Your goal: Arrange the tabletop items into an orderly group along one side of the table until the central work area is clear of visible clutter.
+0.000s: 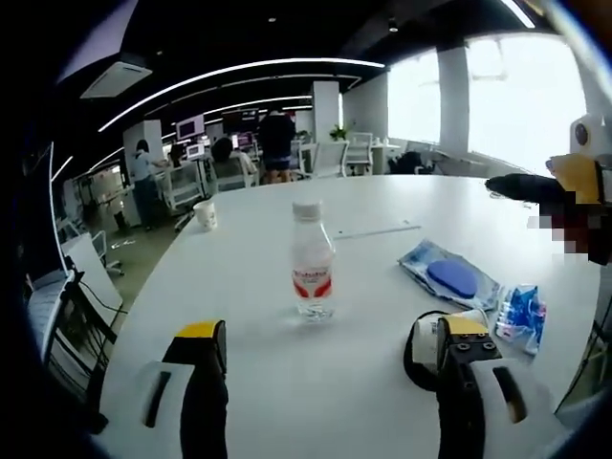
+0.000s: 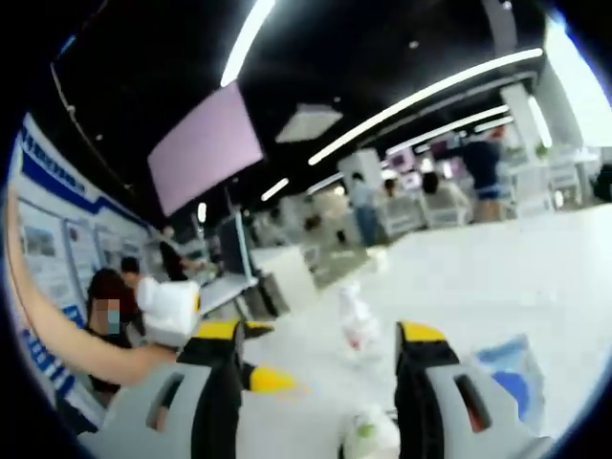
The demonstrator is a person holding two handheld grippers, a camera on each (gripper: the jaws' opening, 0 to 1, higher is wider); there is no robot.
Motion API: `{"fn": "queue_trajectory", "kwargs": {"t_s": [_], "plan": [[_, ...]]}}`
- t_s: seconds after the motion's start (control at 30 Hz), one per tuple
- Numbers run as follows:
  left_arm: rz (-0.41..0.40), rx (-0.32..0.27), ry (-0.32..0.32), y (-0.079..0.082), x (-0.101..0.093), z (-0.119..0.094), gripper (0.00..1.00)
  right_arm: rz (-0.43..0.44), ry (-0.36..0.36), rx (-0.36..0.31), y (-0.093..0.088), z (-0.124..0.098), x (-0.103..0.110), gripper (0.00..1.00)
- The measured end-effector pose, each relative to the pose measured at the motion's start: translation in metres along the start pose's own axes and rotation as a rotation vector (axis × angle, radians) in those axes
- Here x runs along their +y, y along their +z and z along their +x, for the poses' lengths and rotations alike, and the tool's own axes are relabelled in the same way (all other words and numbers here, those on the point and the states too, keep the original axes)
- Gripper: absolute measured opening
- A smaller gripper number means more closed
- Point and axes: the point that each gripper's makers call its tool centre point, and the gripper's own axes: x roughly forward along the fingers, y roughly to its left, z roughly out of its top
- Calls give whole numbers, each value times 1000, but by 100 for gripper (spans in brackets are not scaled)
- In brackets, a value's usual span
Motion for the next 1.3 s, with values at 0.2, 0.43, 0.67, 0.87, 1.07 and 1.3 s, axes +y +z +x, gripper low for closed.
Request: {"fn": "queue_trajectory", "kwargs": {"t_s": [0.2,0.43,0.67,0.87,1.07,1.3], "plan": [[20,11,-62,-9,-4,-8,93,93,-21,11,-28,-9,1,61],[84,1,-140,-16,-11,-20,97,168,-58,24,-44,-14,-4,61],[70,10,-155,-24,5,-35,97,223,-101,86,-69,-22,-9,61],[74,-4,-176,-33,4,-55,98,283,-119,137,-90,-22,-9,61],[-7,6,-206,-47,9,-67,98,344,-95,169,-105,-21,-7,61],[-14,-17,-251,-46,8,-87,98,437,-122,225,-122,-21,-12,57]]}}
